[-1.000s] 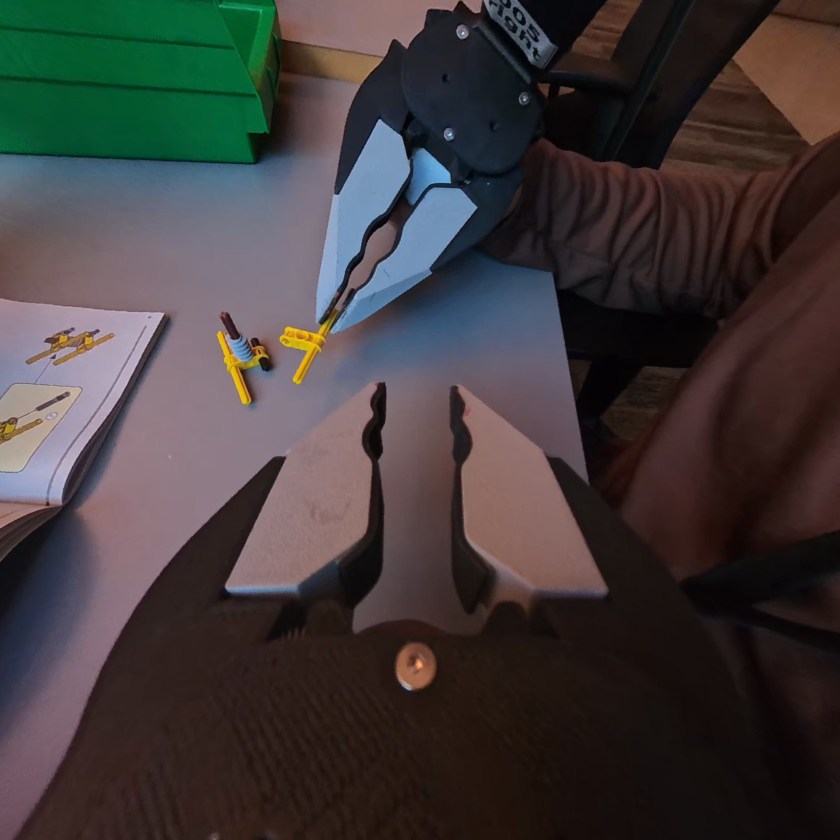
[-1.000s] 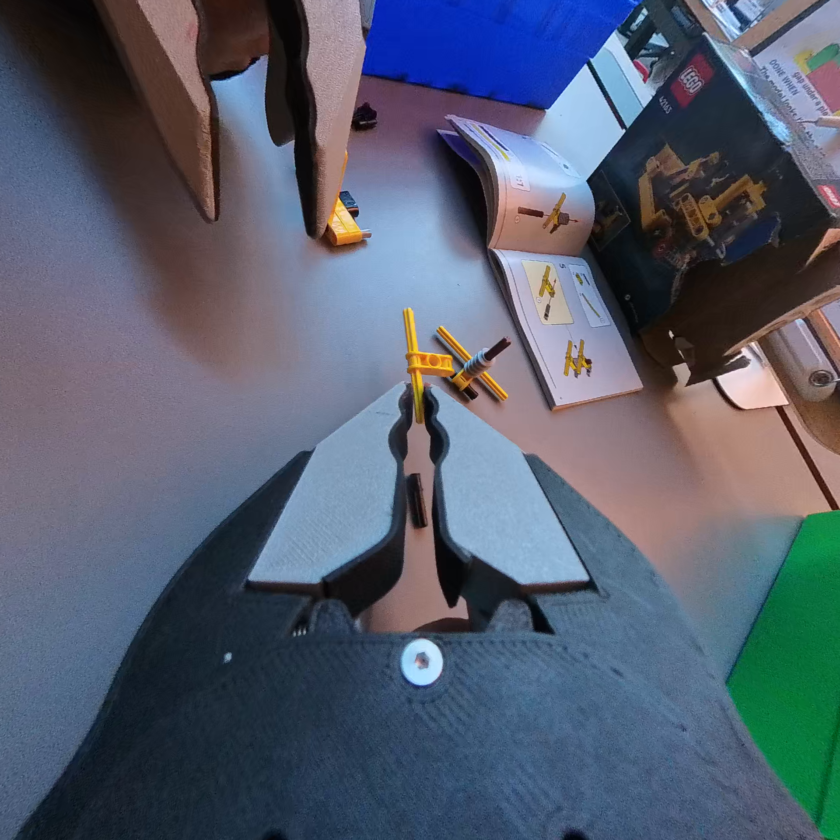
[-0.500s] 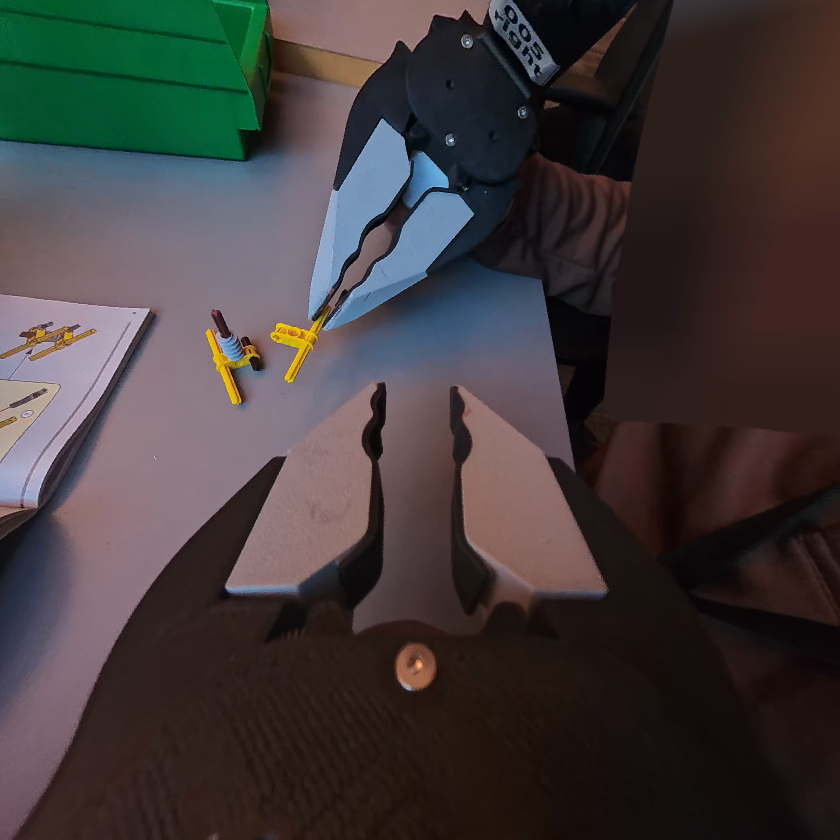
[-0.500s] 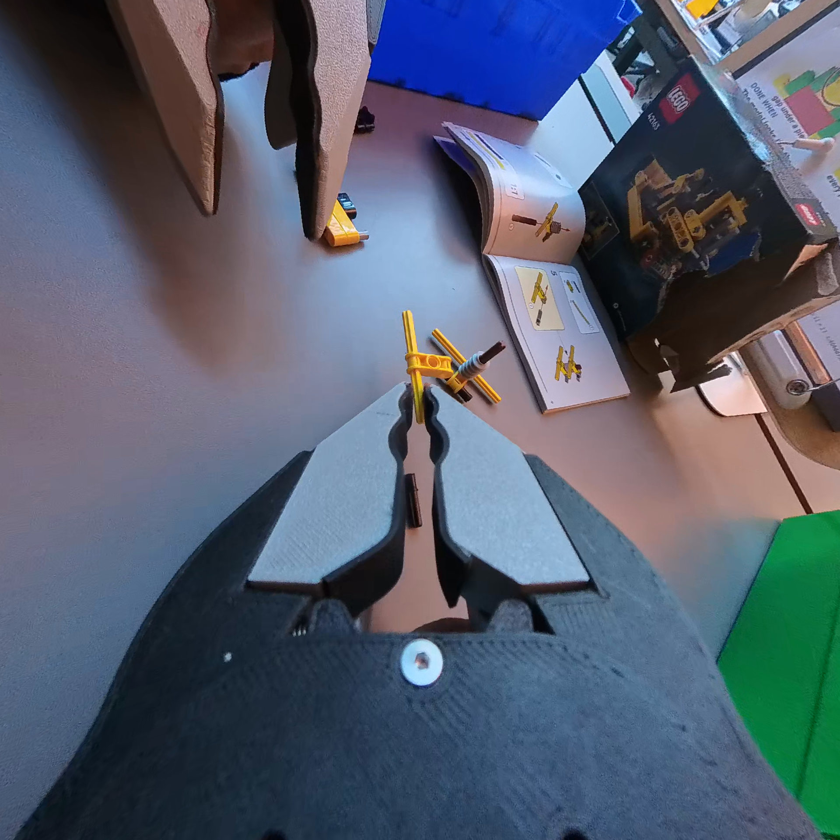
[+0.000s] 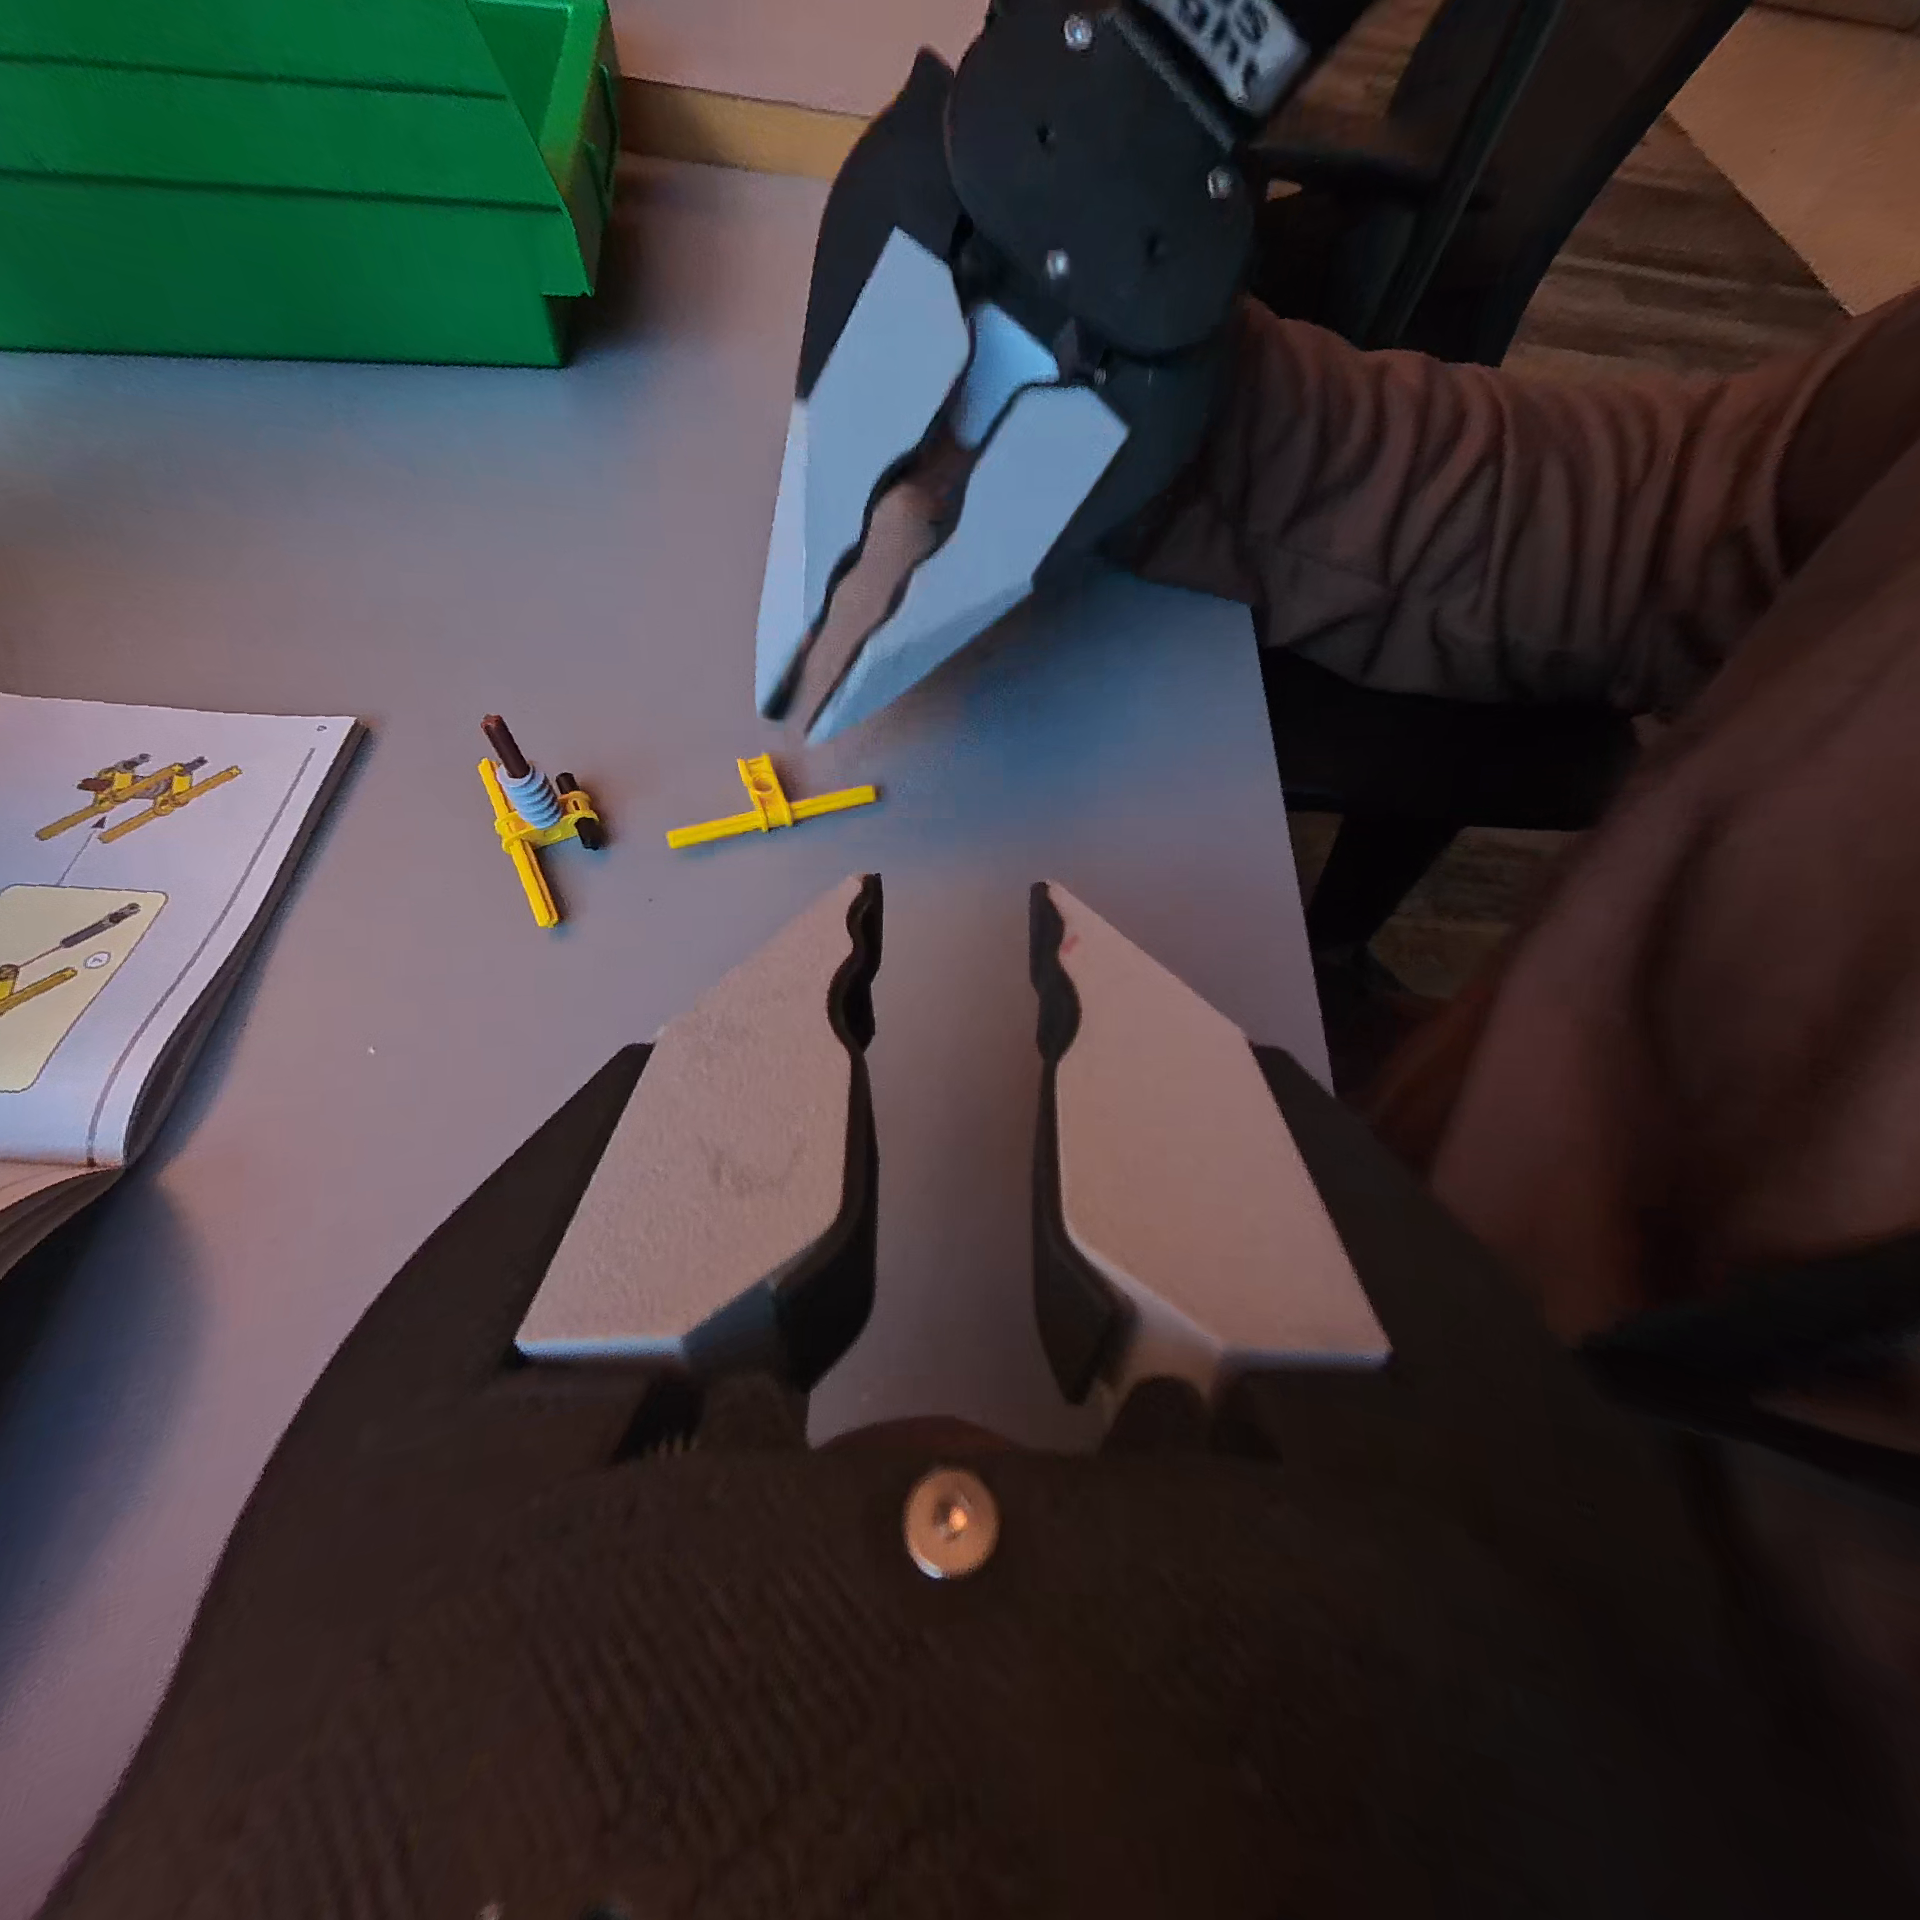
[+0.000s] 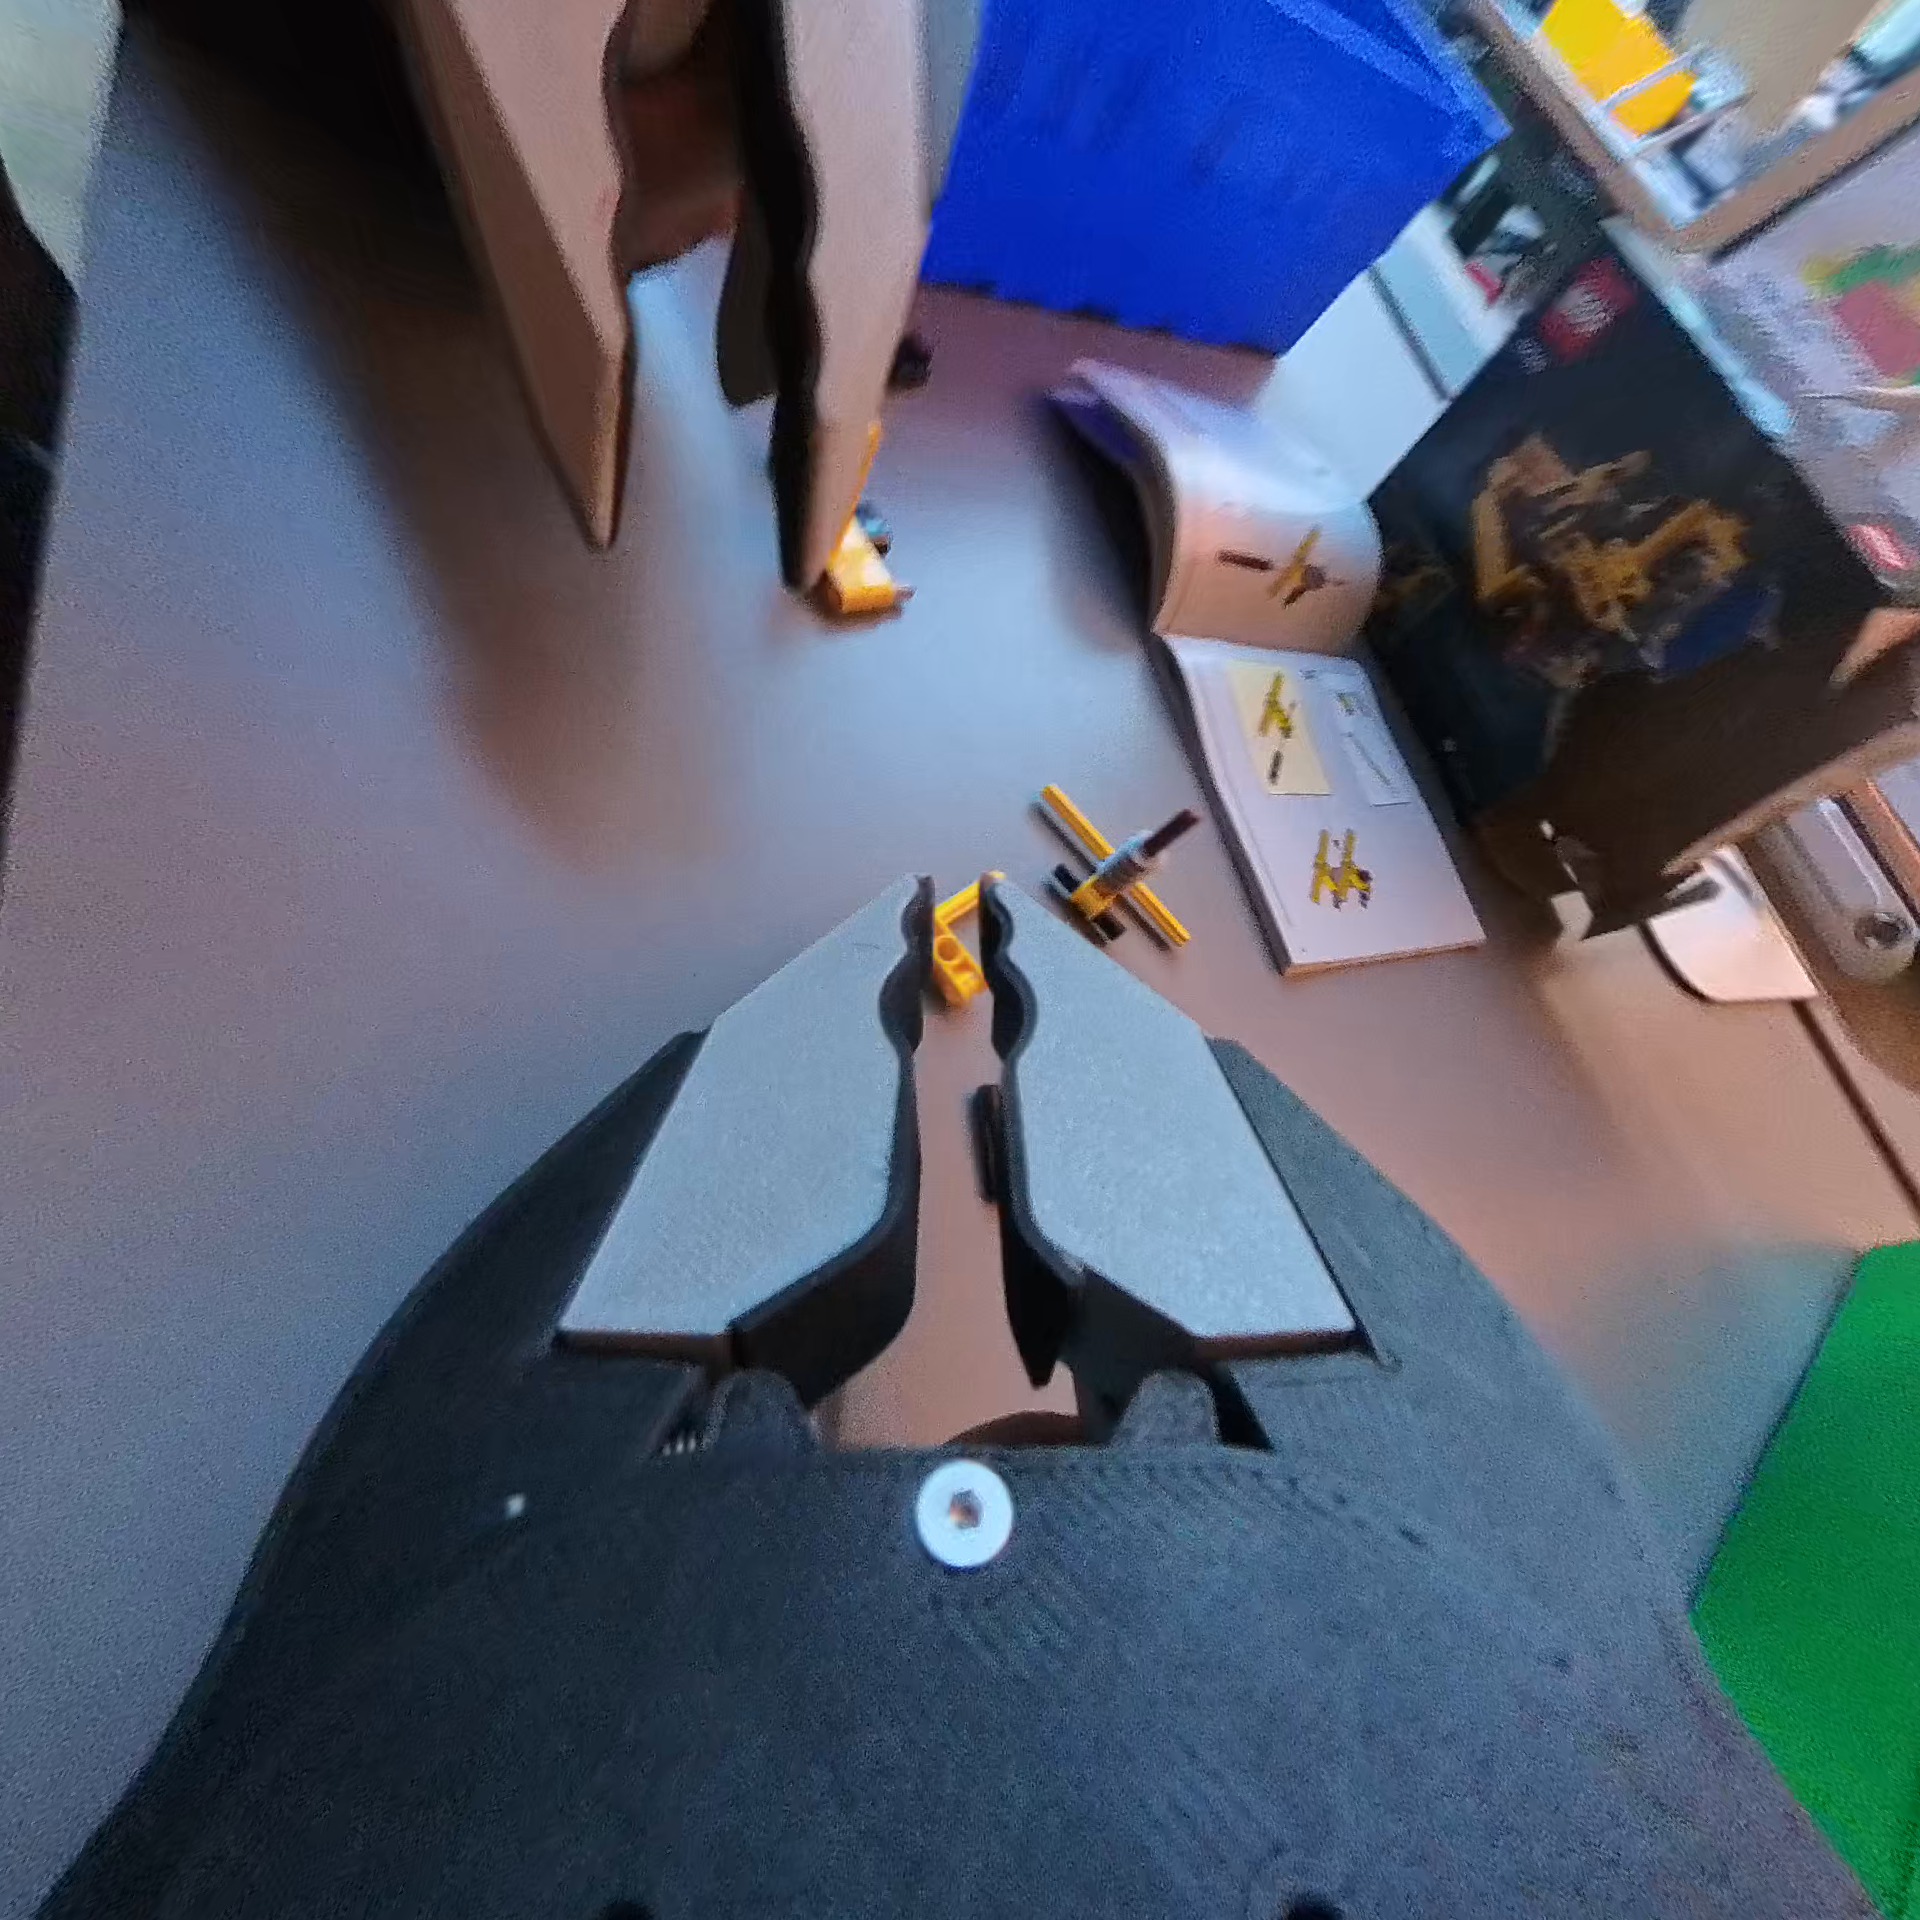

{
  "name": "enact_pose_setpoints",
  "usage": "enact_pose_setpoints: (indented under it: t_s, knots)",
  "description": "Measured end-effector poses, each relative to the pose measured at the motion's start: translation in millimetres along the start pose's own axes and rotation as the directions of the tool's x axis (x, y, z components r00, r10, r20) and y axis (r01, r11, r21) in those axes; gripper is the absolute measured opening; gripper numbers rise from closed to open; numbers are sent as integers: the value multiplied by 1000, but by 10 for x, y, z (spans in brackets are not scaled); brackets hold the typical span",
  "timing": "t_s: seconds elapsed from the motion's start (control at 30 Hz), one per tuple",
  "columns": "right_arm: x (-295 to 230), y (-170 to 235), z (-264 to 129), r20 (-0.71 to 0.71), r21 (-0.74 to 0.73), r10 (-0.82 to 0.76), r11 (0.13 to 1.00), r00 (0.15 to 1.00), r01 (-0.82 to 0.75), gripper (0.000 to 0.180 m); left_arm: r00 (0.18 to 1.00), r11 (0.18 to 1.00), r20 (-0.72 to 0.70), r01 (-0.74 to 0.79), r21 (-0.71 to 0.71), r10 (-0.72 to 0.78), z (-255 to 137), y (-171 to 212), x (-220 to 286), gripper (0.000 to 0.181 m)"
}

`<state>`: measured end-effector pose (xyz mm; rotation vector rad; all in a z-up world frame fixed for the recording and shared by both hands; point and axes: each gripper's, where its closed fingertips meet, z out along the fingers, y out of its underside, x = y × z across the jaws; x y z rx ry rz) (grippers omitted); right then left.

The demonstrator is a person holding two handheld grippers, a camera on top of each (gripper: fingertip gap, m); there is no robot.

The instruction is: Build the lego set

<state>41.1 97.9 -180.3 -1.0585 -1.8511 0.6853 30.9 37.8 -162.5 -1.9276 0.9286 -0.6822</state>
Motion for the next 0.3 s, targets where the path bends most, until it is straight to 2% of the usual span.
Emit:
enact_pose_setpoints:
  t_s: [0.03,0.17,0.3]
  knots:
    - [53,-21,-78,-8,39,53,998,999,-52,7,1000,1000,2,-2,1,2,-5,-4,-2,25]
    - [367,103,-384,-92,118,221,971,971,-210,8,1000,1000,22,-16,6,16,-29,-24,-20,25]
    - [471,215,-483,-110,115,280,957,954,-268,10,999,1000,36,-26,4,26,-27,-22,-31,25]
